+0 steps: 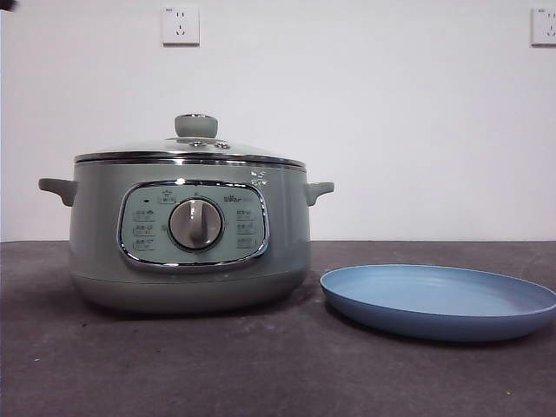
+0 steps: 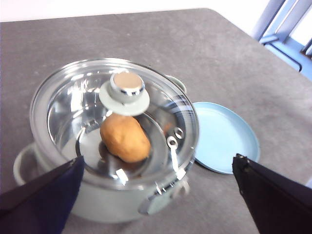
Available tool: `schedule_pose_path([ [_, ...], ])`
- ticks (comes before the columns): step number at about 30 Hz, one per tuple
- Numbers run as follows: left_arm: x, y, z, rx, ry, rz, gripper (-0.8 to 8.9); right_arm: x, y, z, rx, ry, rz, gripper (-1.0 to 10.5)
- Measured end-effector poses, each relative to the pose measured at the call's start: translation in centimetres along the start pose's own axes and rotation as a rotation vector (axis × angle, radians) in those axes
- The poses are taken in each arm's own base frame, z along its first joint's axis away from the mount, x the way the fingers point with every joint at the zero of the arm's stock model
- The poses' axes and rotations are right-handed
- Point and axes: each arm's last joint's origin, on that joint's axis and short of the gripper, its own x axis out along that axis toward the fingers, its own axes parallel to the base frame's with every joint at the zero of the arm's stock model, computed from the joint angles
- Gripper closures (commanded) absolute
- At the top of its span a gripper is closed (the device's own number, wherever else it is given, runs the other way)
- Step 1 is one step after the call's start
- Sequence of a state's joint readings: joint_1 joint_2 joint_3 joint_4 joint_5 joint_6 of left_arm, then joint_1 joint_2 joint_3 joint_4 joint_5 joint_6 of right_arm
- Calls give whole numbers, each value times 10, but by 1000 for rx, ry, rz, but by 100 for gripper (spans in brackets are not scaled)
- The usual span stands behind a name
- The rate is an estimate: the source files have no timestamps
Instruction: Take the potato out from the steamer,put the potato on the plate,close the lid
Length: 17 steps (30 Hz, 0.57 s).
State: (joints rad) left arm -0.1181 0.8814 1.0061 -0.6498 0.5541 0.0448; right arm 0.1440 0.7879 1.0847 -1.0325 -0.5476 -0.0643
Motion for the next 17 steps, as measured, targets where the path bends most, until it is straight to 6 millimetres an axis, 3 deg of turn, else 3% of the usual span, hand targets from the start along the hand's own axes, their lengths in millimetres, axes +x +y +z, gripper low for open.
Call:
schedule_pose_path([
  [9, 68, 7, 46, 113, 90, 51, 176, 0, 0, 0, 0, 0, 0, 290],
  [17, 134, 16, 60, 163, 153, 62, 176, 0, 0, 0, 0, 0, 0, 290],
])
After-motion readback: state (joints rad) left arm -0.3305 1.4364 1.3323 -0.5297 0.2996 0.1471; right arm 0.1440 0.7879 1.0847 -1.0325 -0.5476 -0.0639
